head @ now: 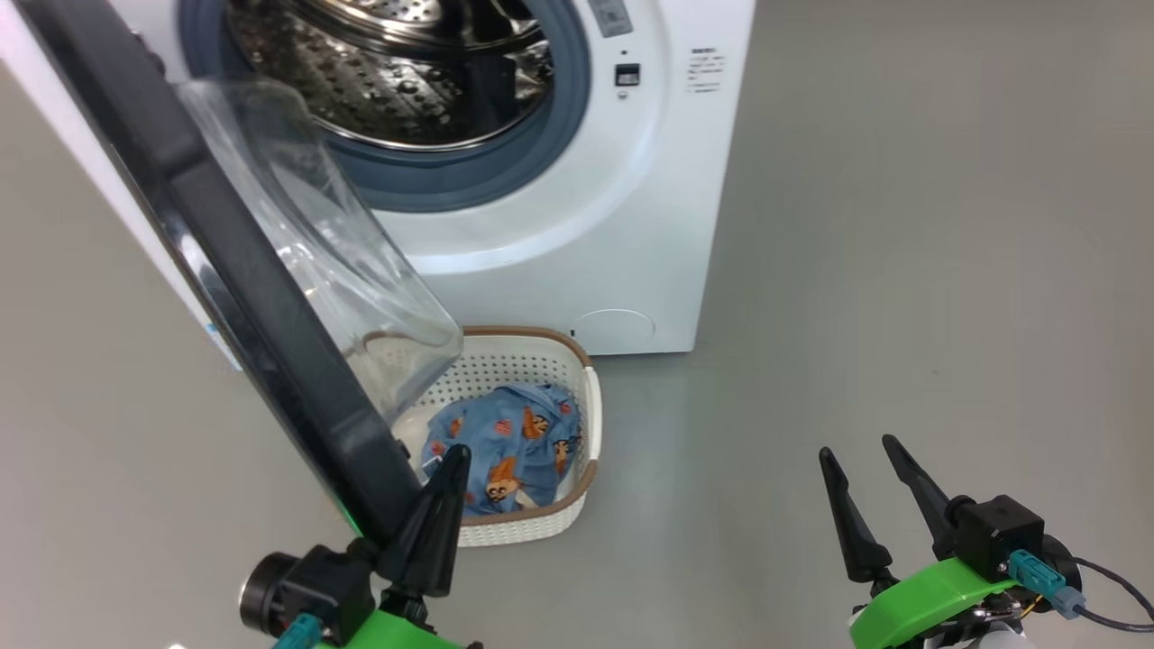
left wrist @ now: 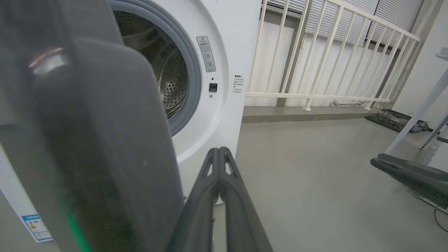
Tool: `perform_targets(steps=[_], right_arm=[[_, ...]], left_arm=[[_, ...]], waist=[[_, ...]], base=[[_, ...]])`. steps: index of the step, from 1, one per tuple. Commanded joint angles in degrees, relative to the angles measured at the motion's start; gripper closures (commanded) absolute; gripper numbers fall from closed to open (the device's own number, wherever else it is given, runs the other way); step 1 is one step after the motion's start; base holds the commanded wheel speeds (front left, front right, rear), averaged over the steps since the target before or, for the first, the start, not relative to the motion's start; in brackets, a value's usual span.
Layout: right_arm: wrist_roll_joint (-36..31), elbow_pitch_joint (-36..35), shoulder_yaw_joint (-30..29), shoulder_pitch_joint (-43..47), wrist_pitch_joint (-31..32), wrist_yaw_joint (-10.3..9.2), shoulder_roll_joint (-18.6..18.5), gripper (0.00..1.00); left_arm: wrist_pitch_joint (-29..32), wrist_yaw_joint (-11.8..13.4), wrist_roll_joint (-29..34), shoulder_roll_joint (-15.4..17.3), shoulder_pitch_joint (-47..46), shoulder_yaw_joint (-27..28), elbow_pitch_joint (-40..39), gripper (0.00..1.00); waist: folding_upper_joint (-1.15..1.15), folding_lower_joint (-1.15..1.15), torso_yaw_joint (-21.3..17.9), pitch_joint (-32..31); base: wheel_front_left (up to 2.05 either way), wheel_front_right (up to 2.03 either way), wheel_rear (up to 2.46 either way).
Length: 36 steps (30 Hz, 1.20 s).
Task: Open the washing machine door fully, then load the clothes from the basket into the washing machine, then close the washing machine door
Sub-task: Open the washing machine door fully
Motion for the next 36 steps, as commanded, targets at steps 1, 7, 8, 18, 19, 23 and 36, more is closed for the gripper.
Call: perform_targets(steps=[1, 7, 8, 18, 19, 23, 36], right_arm=[[0.4, -1.2, 1.4, -1.0, -0.5, 0.35, -0.1, 0.0], [0.5, -1.2, 1.3, -0.8, -0.5, 0.35, -0.1, 0.0], [0.5, -1.2, 1.2, -0.7, -0.5, 0.35, -0.1, 0.0], [0.5, -1.0, 1.3, -0.5, -0.5, 0.35, -0.1, 0.0], [0.5, -1.0, 1.3, -0.5, -0.5, 0.35, -0.1, 0.0], [0.6, -0.9, 1.5, -0.7, -0.5, 0.35, 0.0, 0.0], [0.5, -1.3, 1.7, -1.5, -0.5, 0.35, -1.2, 0.0]], left_arm=[[-0.3, 1.4, -0.1, 1.3, -0.5, 4.2, -0.7, 1.0], [-0.3, 2.1, 0.2, 1.3, 0.7, 5.4, -0.5, 1.0], [-0.3, 2.3, 0.2, 1.3, 0.9, 5.7, -0.6, 1.0], [-0.3, 5.7, -0.8, 1.3, 3.5, 10.8, -1.6, 1.0], [-0.3, 6.1, -1.0, 1.3, 3.7, 11.6, -1.7, 1.0], [-0.3, 7.7, -1.6, 1.3, 4.6, 15.5, -2.4, 1.0], [-0.3, 9.3, -4.3, 3.0, 0.9, 29.7, 0.5, 1.0]], waist=[[0.0, 0.0, 1.4, 0.0], [0.0, 0.0, 4.0, -0.1], [0.0, 0.0, 4.6, -0.2], [0.0, 0.0, 9.9, -0.4], [0.0, 0.0, 10.2, -0.4], [0.0, 0.0, 10.9, -0.4], [0.0, 0.0, 8.8, 1.8]], base=[[0.0, 0.0, 0.0], [0.0, 0.0, 0.0], [0.0, 0.0, 0.0], [0.0, 0.0, 0.0], [0.0, 0.0, 0.0], [0.0, 0.0, 0.0], [0.0, 0.0, 0.0]])
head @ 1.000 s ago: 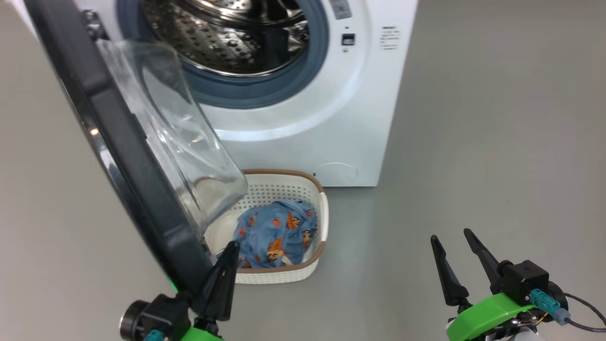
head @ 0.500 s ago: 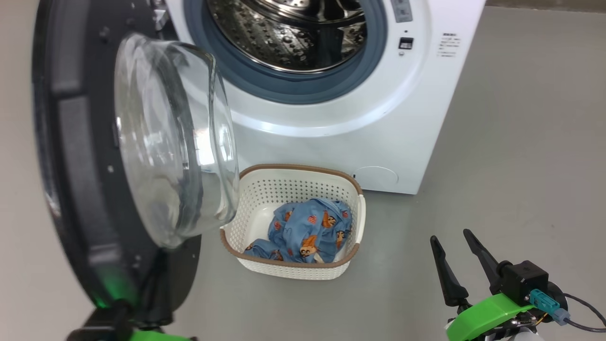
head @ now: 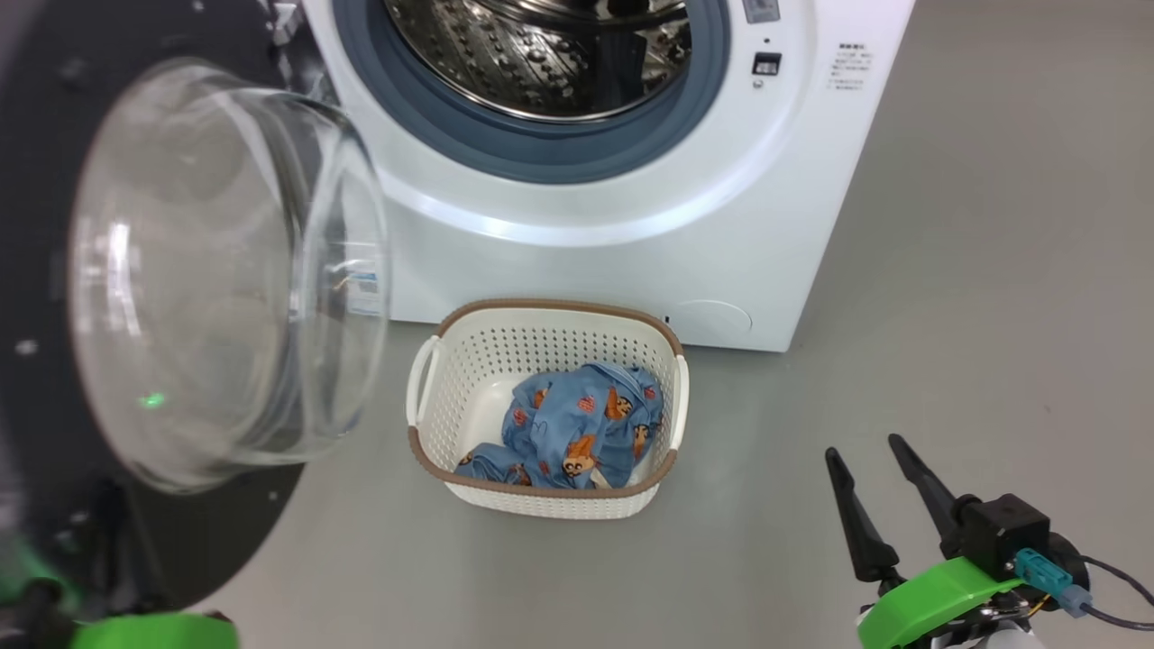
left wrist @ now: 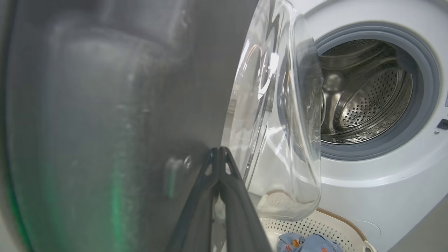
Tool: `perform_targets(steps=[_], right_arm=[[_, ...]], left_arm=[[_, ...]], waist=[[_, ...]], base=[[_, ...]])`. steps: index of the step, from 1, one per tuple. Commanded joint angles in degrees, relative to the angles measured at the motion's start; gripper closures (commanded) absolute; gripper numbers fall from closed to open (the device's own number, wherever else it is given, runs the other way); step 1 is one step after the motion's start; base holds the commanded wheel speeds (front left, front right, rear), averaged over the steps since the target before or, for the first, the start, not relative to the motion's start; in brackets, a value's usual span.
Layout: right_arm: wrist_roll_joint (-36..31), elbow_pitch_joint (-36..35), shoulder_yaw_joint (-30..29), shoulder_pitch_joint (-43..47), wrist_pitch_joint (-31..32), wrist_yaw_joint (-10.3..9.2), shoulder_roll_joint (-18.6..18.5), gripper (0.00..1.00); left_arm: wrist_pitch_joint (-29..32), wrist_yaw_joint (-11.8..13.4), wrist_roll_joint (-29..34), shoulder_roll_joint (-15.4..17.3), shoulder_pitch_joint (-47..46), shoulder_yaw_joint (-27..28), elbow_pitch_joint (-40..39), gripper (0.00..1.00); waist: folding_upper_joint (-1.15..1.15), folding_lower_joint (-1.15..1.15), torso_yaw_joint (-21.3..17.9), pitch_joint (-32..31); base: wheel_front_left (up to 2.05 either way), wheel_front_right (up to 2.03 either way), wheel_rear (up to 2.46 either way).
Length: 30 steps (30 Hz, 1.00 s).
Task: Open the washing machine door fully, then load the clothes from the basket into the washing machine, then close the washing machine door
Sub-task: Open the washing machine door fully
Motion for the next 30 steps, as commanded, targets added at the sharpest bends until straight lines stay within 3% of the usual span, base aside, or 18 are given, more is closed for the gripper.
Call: perform_targets(steps=[1, 14, 30], right_arm=[[0.1, -1.6, 1.3, -1.6, -0.5, 0.35, -0.5, 0.0], [0.1, -2.0, 1.7, -3.0, -0.5, 0.35, -1.9, 0.0], [0.5, -1.3, 2.3, -4.1, -0.5, 0.35, -2.2, 0.0]], left_arm=[[-0.3, 1.2, -0.5, 2.5, -2.9, 3.7, -0.6, 1.0], [-0.3, 0.2, -0.7, 6.5, -11.8, 16.7, 7.1, 1.0], [-0.3, -3.8, 3.7, 9.5, -16.4, 23.7, 14.3, 1.0]], waist=[[0.0, 0.0, -0.7, 0.8], [0.0, 0.0, -1.9, 3.8], [0.0, 0.0, -2.5, 3.8]], base=[[0.0, 0.0, 0.0], [0.0, 0.0, 0.0], [0.0, 0.0, 0.0]])
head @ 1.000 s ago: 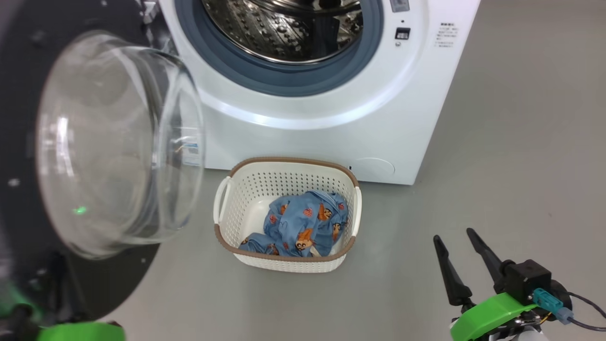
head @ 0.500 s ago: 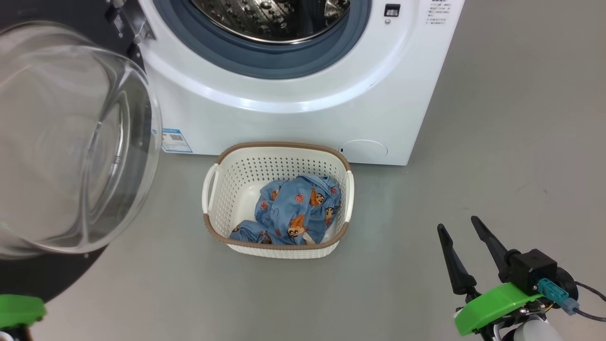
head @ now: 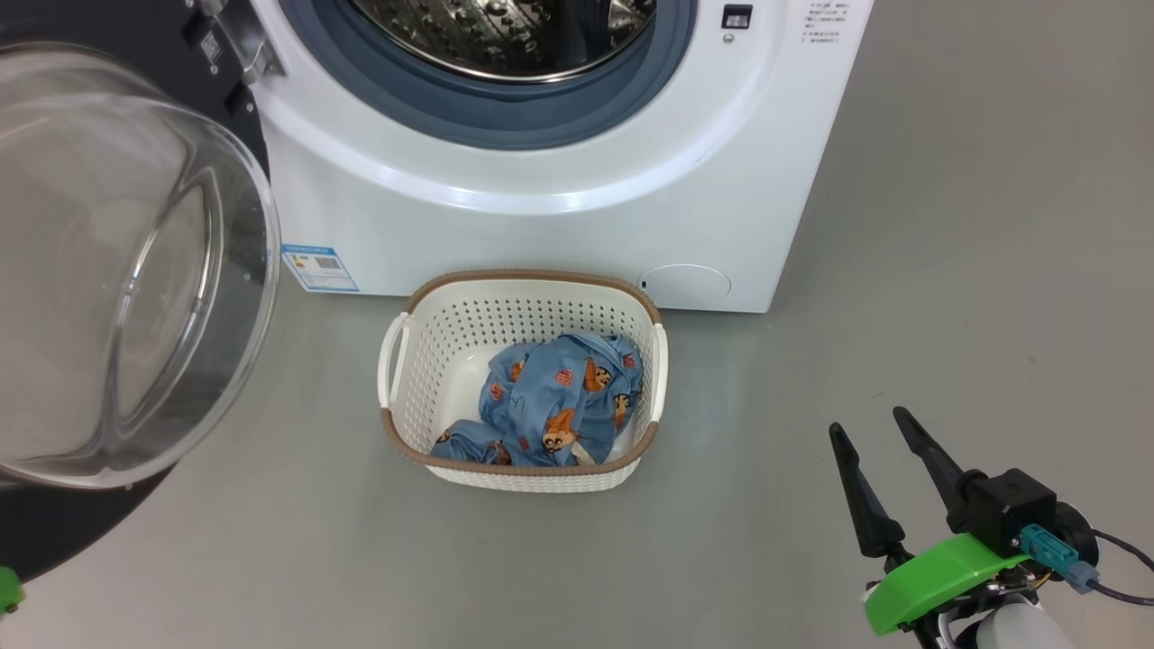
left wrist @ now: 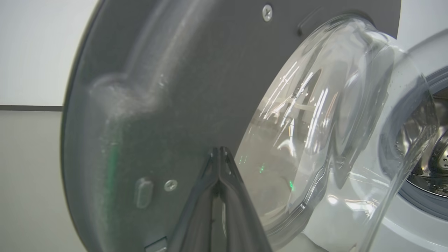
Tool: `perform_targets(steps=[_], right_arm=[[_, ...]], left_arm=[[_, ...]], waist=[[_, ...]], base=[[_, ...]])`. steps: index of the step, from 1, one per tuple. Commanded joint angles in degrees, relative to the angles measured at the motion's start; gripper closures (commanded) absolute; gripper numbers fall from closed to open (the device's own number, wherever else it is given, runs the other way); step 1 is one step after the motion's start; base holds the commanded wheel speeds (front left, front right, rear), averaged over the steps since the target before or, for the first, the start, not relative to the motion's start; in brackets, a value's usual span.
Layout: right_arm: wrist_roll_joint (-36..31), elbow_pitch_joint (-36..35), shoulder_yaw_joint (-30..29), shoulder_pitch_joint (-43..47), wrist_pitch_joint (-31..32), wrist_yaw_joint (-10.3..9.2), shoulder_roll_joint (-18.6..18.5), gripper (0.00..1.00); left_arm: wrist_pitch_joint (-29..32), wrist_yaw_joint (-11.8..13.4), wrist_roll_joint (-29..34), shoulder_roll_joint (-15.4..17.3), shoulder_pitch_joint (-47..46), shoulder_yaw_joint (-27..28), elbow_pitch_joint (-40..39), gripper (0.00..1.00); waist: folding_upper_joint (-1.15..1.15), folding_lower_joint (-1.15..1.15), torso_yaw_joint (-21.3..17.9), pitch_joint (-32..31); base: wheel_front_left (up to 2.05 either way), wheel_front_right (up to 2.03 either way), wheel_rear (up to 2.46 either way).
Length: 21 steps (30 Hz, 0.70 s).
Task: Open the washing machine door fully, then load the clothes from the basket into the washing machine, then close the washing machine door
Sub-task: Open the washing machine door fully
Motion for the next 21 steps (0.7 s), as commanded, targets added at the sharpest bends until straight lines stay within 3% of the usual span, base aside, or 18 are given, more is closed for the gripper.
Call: perform_targets(steps=[1, 5, 11, 21], right_arm=[[0.5, -1.2, 1.2, -1.7, -0.5, 0.35, -0.1, 0.0], [0.7, -1.1, 0.9, -1.7, -0.5, 0.35, 0.3, 0.0], [0.8, -1.3, 0.5, -1.3, -0.5, 0.35, 0.8, 0.0], [0.6, -2.3, 0.2, -0.8, -0.5, 0.35, 1.6, 0.0]], left_arm=[[-0.3, -0.5, 1.2, 3.4, -1.9, 2.2, -1.0, 1.0], [-0.3, -1.8, 2.8, 2.3, -1.2, 2.3, -2.0, 1.0], [-0.3, -3.1, 5.2, -2.2, 2.7, 1.5, -7.4, 1.0], [-0.3, -4.5, 5.6, -5.4, 7.6, -4.5, -15.2, 1.0]], waist=[[0.0, 0.0, 0.0, -0.1], [0.0, 0.0, -0.2, -0.6], [0.0, 0.0, -0.5, -1.5], [0.0, 0.0, -2.1, -2.6]], base=[[0.0, 0.0, 0.0], [0.0, 0.0, 0.0], [0.0, 0.0, 0.0], [0.0, 0.0, 0.0]])
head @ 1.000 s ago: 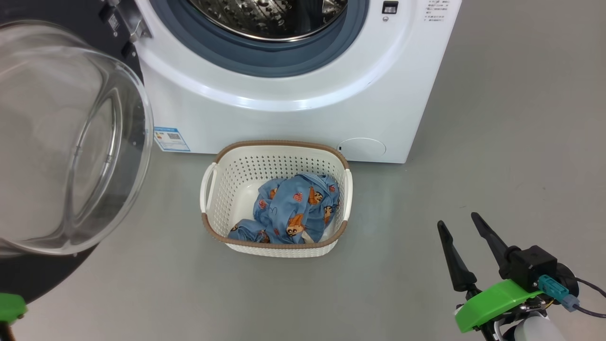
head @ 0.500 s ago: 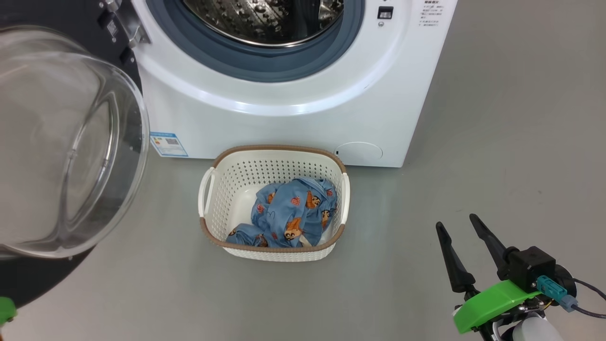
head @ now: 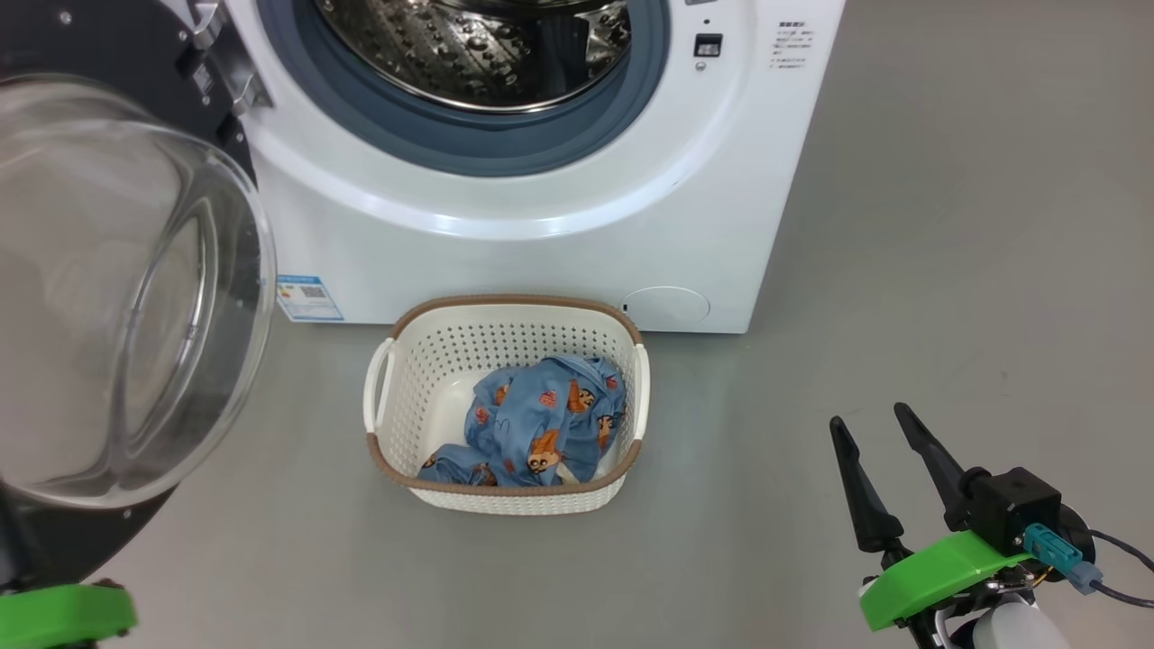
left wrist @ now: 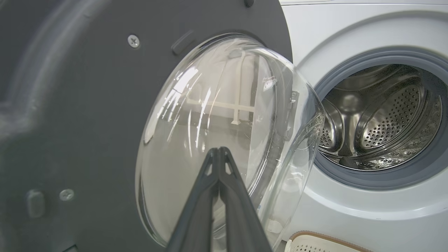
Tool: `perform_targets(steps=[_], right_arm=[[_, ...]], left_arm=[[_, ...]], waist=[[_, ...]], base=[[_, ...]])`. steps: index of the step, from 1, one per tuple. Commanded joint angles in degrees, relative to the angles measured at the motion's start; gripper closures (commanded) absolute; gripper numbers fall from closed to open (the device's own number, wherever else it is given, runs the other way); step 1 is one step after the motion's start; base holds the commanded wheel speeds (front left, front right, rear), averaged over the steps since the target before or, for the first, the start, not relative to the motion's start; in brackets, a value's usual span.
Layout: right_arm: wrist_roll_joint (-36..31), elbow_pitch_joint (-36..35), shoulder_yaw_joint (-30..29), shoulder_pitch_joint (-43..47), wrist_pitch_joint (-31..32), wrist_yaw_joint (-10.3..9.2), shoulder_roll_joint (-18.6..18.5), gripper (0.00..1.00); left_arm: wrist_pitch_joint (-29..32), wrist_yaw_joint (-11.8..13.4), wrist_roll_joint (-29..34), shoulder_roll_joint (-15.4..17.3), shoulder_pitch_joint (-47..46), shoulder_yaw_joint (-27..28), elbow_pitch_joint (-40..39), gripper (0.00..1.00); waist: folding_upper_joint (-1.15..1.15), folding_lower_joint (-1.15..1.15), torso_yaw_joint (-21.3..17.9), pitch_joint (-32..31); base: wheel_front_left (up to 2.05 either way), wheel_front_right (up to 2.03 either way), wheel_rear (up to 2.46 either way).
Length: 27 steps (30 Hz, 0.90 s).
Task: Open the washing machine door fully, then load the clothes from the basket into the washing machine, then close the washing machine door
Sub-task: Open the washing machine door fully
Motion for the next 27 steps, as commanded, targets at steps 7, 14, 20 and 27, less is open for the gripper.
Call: perform_targets(steps=[7, 14, 20, 27], right_arm=[[0.2, -1.8, 1.5, -0.5, -0.5, 0.35, 0.6, 0.0], [-0.1, -2.5, 1.6, -0.1, -0.5, 0.35, 1.2, 0.0], [-0.6, -3.1, 1.6, 0.6, -0.5, 0.35, 1.5, 0.0], [-1.8, -3.8, 1.4, 1.5, -0.5, 0.35, 1.8, 0.0]], left_arm=[[-0.3, -0.2, -2.7, 1.3, 3.1, -6.1, -4.3, 0.0], [-0.3, -0.2, -2.5, 1.3, 6.1, -12.6, -5.8, 0.0], [-0.3, 0.0, -1.0, 1.3, 8.7, -14.8, -7.0, 0.0], [-0.3, 0.5, -0.1, 1.3, 10.6, -17.0, -6.6, 0.0]], waist=[[0.0, 0.0, -2.3, -1.2], [0.0, 0.0, -5.3, -1.9], [0.0, 0.0, -7.7, -2.4], [0.0, 0.0, -9.5, -3.2]], base=[[0.0, 0.0, 0.0], [0.0, 0.0, 0.0], [0.0, 0.0, 0.0], [0.0, 0.0, 0.0]])
